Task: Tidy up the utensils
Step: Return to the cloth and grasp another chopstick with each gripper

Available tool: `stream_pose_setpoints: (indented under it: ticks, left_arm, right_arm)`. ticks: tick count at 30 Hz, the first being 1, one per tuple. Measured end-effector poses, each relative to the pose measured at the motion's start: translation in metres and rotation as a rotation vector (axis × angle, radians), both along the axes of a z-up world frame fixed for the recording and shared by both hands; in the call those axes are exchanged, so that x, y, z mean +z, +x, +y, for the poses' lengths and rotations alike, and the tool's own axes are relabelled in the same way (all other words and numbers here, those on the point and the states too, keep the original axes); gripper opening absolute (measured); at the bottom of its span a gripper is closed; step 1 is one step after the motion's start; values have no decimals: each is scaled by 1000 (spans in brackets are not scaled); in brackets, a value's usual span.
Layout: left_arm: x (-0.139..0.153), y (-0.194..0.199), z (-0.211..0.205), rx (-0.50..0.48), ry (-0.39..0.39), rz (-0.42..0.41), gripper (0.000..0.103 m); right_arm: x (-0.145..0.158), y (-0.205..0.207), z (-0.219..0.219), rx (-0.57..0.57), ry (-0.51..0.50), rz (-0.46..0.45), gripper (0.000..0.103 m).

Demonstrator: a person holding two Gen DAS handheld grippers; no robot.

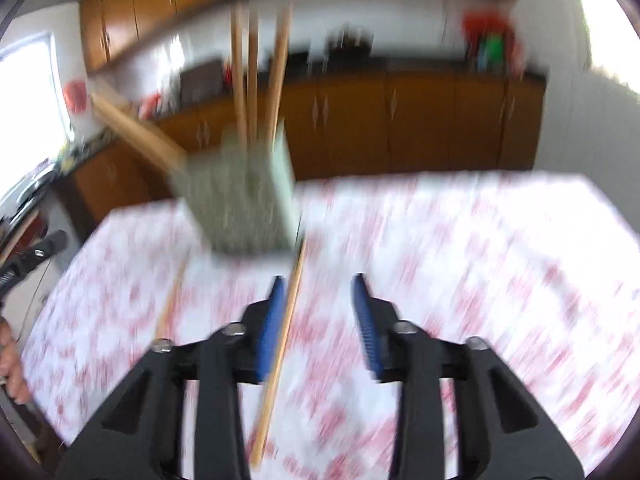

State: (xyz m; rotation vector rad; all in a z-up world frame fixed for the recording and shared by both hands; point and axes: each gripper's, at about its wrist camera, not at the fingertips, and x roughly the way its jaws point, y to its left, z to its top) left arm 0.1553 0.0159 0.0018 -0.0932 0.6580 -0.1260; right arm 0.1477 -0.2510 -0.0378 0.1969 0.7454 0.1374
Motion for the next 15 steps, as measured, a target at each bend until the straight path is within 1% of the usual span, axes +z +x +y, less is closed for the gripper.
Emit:
stream_pose_setpoints:
  ticks: [2, 3, 5, 11, 13, 15]
  left_arm:
    - [-31, -2, -1, -7, -4, 86, 35]
    - [-42, -5, -2, -15, -7, 114, 35]
    - [-58, -8, -7, -34, -6, 154, 35]
    - [-81, -10, -37, -77, 23, 211, 35]
    - [-83, -7, -41, -81, 32, 225, 35]
    - [-88, -7, -47, -81, 45, 243, 35]
  right_arm:
    - [-23, -1, 9, 32, 45, 73, 27]
    - [-33, -2, 16, 46, 53, 98, 27]
    - [-42, -3, 28, 67, 43, 118, 27]
    - [-54, -2, 47, 87, 12, 147, 27]
    - [-60, -2, 47, 80, -2, 159, 26]
    - [-61, -4, 47, 80, -14, 151, 26]
